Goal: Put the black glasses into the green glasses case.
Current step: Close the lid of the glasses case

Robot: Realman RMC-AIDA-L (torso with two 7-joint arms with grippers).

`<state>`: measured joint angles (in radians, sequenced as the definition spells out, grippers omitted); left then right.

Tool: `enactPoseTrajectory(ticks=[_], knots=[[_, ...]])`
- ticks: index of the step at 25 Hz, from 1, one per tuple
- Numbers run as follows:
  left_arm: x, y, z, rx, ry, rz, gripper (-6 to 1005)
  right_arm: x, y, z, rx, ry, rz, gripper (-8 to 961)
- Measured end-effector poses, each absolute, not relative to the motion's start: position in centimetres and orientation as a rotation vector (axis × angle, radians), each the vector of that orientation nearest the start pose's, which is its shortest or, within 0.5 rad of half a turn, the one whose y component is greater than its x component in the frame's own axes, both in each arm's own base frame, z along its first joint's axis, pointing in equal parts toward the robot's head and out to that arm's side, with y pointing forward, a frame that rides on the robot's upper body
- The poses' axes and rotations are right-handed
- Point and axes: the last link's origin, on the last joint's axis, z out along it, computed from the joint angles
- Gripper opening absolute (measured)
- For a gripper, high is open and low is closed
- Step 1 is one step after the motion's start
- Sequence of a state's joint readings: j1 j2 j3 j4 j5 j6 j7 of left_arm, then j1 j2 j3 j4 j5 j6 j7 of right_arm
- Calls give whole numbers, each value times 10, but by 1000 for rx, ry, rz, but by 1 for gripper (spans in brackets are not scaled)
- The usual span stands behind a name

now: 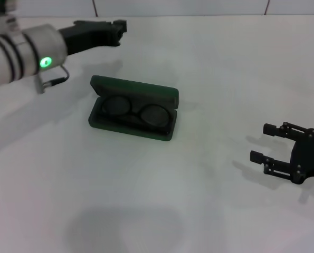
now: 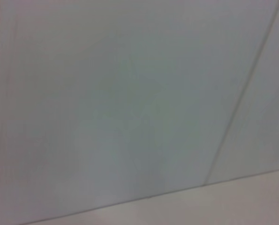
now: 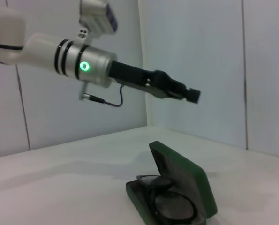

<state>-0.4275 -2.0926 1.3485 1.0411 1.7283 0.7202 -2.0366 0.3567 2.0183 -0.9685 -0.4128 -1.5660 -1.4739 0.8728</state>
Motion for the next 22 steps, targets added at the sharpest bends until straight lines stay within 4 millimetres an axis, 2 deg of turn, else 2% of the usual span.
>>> enactPoseTrajectory(ticks=[6,11,22], knots=[[-195,405,-33,-2153,-932,-497,-2,310,283,-14,-2542,372,773,711],[-197,395,-53,-2175,-1017,-463,-1,312,282,-13,-2542,341,757,712],[-212,388,-60,-2158,-1089,-431,-2,311,282,-17,-2549,334,749,712]])
